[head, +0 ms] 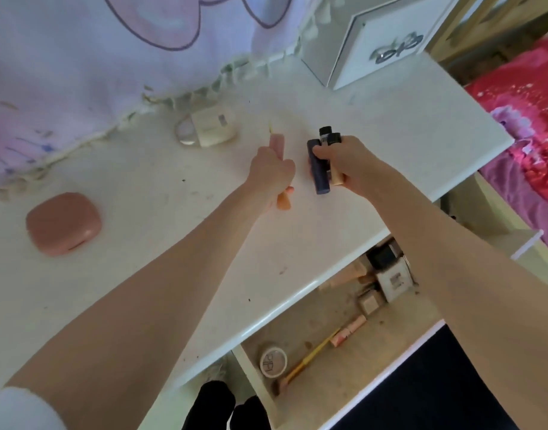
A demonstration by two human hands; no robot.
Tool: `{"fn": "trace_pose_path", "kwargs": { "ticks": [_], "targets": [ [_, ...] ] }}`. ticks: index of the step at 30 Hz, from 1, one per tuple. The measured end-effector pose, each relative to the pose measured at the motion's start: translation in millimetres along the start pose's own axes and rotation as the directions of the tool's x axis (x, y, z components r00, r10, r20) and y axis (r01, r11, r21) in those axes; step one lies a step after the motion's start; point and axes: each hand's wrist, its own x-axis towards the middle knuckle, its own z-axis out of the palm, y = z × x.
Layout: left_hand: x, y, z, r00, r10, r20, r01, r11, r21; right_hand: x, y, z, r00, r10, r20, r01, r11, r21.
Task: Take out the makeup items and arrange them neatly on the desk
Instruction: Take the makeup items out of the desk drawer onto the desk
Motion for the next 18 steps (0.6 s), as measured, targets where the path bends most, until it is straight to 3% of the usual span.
{"fn": "trace_pose_path", "kwargs": {
  "ticks": [7, 12, 18],
  "targets": [
    [52, 32, 9, 0.988, 0.139, -0.071, -0.130, 0.983, 0.126, 56, -42, 9, 0.987, -0.093, -0.129, 0.083, 0.993, -0.081],
    [70, 43, 5, 0.962, 0.251, -0.106, -0.232, 0.959, 0.165, 76, -63, 7, 0.981, -0.129, -0.147, 0.128, 0.992, -0.019],
    [77, 34, 5, 0.925, 0.378, -0.044, -0.326, 0.845, 0.424, 84, -63, 3, 0.953, -0.260, -0.154, 0.242, 0.962, -0.127]
  ]
}}
